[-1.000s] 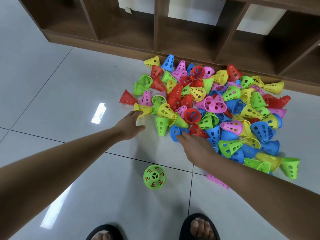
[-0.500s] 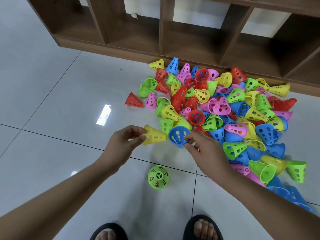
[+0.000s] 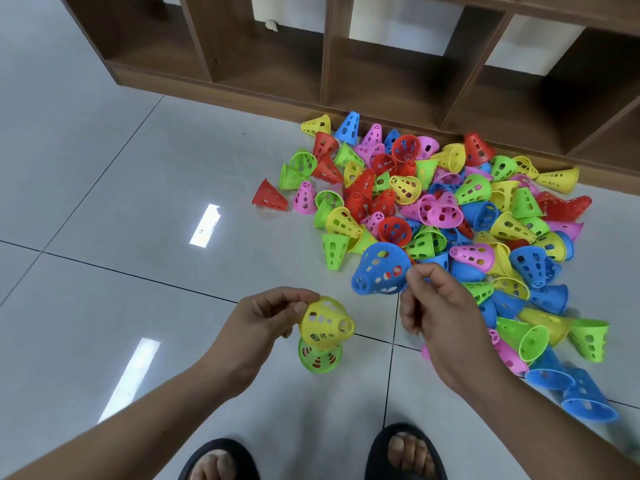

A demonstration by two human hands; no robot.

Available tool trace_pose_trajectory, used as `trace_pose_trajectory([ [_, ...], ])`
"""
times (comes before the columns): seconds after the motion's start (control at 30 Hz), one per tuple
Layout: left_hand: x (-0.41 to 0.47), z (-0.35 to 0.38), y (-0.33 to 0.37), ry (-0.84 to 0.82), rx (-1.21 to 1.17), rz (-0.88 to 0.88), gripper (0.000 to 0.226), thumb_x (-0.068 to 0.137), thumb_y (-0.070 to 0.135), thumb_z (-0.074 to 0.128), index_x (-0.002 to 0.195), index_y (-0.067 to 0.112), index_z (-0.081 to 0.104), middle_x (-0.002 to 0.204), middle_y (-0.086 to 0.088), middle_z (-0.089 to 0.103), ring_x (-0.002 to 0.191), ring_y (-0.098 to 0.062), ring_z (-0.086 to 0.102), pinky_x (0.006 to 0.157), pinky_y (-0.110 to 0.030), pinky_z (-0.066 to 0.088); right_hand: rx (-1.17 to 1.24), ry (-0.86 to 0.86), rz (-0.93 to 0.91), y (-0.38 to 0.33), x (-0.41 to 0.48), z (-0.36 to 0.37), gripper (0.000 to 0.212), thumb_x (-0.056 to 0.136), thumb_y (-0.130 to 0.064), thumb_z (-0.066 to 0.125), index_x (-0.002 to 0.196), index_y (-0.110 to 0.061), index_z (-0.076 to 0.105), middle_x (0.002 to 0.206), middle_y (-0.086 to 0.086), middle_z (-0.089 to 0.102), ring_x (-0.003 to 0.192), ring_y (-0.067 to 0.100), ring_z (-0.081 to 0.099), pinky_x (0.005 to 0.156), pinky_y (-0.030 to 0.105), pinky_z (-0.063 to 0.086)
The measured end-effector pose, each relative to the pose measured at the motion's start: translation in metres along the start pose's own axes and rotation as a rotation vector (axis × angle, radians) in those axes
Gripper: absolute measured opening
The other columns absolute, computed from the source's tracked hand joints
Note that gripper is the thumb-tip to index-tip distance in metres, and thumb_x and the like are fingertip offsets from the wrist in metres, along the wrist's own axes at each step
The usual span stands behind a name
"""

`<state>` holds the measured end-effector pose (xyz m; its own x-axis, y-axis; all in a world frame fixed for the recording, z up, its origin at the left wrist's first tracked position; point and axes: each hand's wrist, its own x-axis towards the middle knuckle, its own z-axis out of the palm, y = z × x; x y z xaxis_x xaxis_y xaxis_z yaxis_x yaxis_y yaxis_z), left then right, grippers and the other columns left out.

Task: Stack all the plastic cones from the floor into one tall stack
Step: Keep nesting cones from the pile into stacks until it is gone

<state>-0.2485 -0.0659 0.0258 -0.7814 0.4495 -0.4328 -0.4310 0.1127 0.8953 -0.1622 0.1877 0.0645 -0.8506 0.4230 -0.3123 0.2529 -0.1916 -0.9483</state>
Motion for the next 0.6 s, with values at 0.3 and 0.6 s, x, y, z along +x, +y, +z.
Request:
trace_pose_trajectory([
  [0.3, -0.001, 0.002, -0.027, -0.009, 0.142, -0.04, 0.033, 0.105, 0.0, 0.059, 0.122, 0.022, 0.078, 0.088, -0.003, 0.074, 0.073, -0.006, 0.055, 0.066, -0.015, 0.043, 0.147, -0.394, 0.328, 0.024, -0.015, 0.018, 0.017, 0.102, -0.019, 0.053, 0.095, -0.003, 0.055, 0.056, 0.01, 0.039, 0.049, 0.02, 0.033, 0.05, 0.031, 0.026],
  [0.6, -0.002, -0.005, -0.05, 0.054, 0.322, -0.091, 0.03, 0.1, 0.019, 0.071, 0.122, 0.04, 0.072, 0.116, 0.013, 0.073, 0.092, -0.01, 0.069, 0.078, -0.025, 0.053, -0.226, -0.335, 0.399, 0.081, -0.013, 0.022, 0.024, 0.108, -0.02, 0.054, 0.087, -0.008, 0.058, 0.066, 0.013, 0.058, 0.053, 0.024, 0.049, 0.05, 0.031, 0.036],
])
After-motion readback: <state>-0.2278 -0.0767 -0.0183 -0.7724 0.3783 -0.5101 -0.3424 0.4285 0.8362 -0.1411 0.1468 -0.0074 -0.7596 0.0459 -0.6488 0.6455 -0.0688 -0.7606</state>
